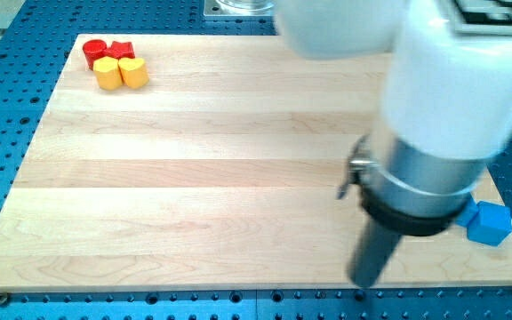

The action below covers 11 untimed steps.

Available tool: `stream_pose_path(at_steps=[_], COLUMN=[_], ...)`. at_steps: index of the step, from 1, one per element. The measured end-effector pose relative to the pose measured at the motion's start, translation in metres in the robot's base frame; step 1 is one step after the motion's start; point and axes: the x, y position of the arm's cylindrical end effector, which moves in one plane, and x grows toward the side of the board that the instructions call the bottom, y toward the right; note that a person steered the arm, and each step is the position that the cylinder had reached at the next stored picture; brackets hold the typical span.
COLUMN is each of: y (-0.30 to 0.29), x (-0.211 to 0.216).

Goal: Move the blue blocks to the bottom of the green star

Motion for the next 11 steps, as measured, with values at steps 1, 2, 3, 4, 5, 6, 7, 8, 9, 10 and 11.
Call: stream_pose_path(at_steps=[1,2,3,4,5,6,7,8,9,10,11], y=[0.030,0.053,0.085,0.131,0.156,0.164,0.170,0.160,0.140,0.123,0.105], x=[-0.001,0.000,-0.001,-0.001,-0.001,-0.001,-0.010,-0.034,-0.042,-0.047,-0.047])
